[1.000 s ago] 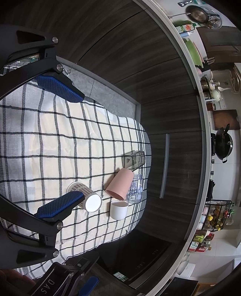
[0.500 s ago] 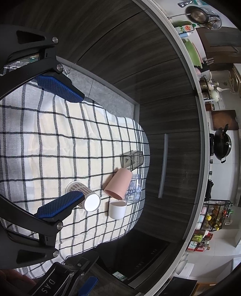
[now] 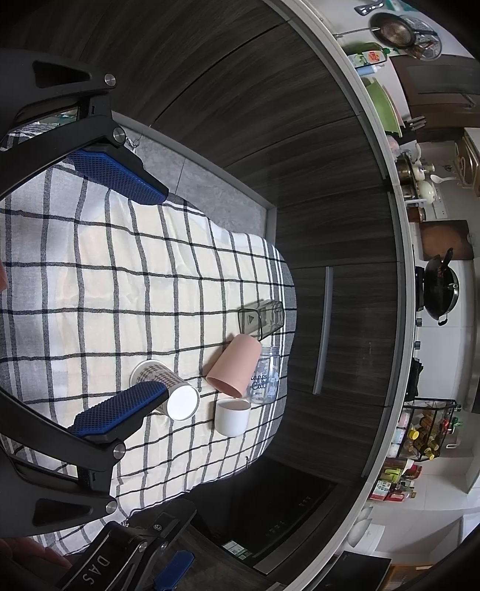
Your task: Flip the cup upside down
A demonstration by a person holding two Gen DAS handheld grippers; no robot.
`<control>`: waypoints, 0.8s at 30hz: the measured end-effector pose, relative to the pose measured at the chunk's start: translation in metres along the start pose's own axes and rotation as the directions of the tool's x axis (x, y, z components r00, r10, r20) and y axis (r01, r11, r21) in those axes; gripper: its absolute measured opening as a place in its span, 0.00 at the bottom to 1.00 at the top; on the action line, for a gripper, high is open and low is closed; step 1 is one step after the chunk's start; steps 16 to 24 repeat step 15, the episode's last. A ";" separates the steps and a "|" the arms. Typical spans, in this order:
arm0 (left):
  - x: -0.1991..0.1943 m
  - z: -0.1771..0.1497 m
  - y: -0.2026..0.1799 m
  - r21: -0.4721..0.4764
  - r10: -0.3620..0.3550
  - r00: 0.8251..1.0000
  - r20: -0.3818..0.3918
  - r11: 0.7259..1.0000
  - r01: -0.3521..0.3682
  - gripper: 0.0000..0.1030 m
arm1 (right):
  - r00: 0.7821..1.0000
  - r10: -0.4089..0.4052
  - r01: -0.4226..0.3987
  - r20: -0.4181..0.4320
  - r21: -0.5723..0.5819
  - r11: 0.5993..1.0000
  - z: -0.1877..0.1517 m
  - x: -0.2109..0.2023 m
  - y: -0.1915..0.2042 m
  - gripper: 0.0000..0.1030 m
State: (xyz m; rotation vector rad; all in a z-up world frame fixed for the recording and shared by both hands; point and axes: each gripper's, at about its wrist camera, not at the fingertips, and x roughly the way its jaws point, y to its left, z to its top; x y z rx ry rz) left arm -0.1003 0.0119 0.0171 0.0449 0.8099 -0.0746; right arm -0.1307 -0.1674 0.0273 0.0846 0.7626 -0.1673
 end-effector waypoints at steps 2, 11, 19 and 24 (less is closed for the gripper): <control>-0.001 0.000 0.000 0.001 0.002 1.000 0.001 1.000 -0.002 0.95 | 1.000 0.000 0.000 -0.001 0.000 1.000 0.000 0.000 0.000 0.90; 0.000 -0.001 0.000 -0.004 0.001 1.000 0.000 1.000 -0.001 0.95 | 1.000 0.002 -0.002 -0.007 0.006 1.000 -0.001 -0.001 0.002 0.90; 0.002 -0.002 0.000 -0.009 0.002 1.000 -0.006 1.000 -0.002 0.95 | 1.000 0.001 -0.001 -0.013 0.009 1.000 0.000 0.001 0.002 0.90; 0.002 -0.002 0.000 -0.009 0.002 1.000 -0.006 1.000 -0.002 0.95 | 1.000 0.001 -0.001 -0.013 0.009 1.000 0.000 0.001 0.002 0.90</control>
